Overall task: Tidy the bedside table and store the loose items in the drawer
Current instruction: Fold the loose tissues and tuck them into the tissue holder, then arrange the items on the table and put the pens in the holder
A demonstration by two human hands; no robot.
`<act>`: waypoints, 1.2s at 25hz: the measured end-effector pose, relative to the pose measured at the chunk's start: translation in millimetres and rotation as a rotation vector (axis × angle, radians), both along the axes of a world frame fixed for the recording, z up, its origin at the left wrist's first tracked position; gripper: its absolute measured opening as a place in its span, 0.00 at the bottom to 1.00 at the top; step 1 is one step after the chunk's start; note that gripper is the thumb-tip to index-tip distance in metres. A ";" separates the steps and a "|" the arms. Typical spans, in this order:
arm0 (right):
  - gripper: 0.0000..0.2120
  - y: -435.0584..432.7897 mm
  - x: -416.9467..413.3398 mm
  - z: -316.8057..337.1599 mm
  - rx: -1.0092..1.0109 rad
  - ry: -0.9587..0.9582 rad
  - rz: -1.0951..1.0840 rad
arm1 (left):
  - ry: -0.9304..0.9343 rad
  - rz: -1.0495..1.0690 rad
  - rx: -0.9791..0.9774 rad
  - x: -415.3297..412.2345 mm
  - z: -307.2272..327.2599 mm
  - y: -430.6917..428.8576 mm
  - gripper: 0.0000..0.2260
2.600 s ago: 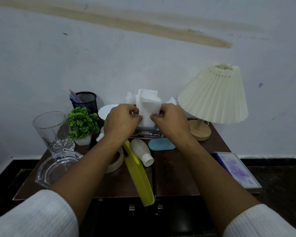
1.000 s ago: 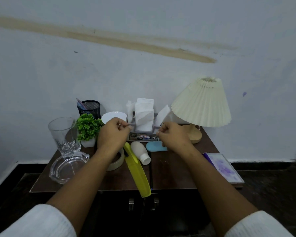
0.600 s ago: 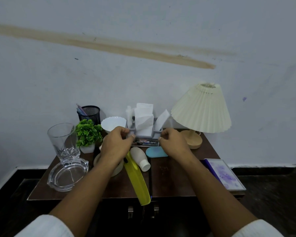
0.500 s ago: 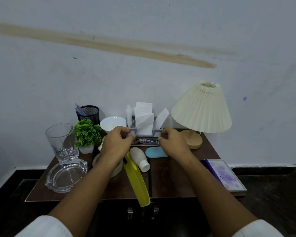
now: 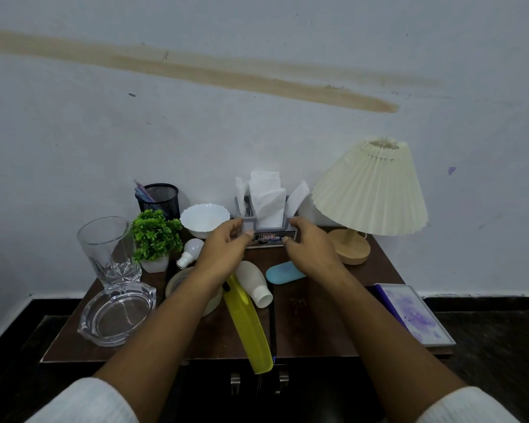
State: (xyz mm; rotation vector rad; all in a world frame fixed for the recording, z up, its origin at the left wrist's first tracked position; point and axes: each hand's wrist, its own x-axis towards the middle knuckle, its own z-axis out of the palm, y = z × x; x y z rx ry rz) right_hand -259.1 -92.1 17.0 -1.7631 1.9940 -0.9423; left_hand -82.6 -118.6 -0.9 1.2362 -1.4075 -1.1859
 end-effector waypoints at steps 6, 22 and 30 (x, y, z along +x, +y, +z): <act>0.22 -7.3 1.1 -4.7 -0.013 0.021 0.042 | 0.146 -0.054 0.062 -10.0 7.0 4.0 0.26; 0.23 -5.9 -9.5 -3.2 -0.017 0.030 0.023 | 0.260 -0.066 0.116 -15.4 7.0 -5.1 0.09; 0.18 47.6 -20.3 20.5 0.086 0.093 0.080 | 0.014 -0.117 -0.064 -18.4 25.8 38.9 0.22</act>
